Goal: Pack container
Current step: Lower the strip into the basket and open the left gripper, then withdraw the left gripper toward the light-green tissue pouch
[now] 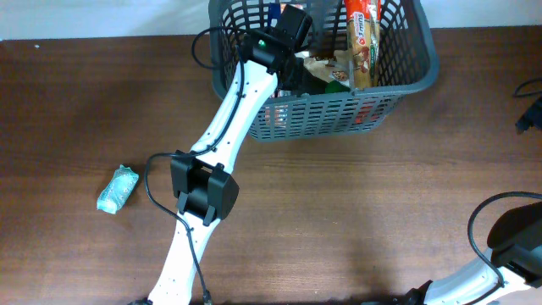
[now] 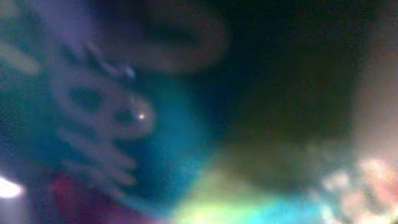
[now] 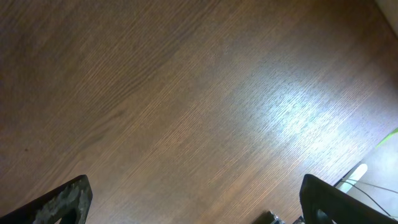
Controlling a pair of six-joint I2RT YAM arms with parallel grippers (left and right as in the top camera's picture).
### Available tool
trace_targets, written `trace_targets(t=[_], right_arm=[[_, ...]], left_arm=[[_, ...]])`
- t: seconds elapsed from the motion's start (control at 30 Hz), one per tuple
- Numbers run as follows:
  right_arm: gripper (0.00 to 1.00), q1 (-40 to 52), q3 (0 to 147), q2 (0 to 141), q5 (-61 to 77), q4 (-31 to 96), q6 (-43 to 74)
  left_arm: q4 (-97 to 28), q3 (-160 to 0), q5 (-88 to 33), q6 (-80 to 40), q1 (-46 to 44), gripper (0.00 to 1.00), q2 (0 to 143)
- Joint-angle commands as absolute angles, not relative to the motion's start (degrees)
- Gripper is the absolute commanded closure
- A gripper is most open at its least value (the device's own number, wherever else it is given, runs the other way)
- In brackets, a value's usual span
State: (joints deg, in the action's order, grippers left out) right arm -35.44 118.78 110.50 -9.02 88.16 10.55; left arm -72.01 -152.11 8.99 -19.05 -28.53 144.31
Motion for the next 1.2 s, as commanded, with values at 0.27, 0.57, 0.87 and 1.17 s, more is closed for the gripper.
trace_targets(t=[0.27, 0.57, 0.87, 1.17], right_arm=[[0.01, -35.64, 118.34, 110.41, -9.69, 88.01, 11.25], [0.01, -35.64, 118.34, 110.41, -9.72, 88.01, 11.25], [0.01, -35.64, 118.34, 110.41, -9.72, 88.01, 11.25], [0.01, -35.64, 118.34, 110.41, -9.69, 88.01, 11.25]], left_arm=[[-71.09, -151.96, 8.4, -19.66, -28.32, 0.46, 144.68], [-70.37, -154.61, 10.39, -16.21, -27.62, 0.13, 143.59], [-71.13, -166.8, 10.92, -16.21, -22.72, 0.0, 135.31], [-82.52, -169.49, 10.55, -16.21, -17.37, 0.0, 124.09]])
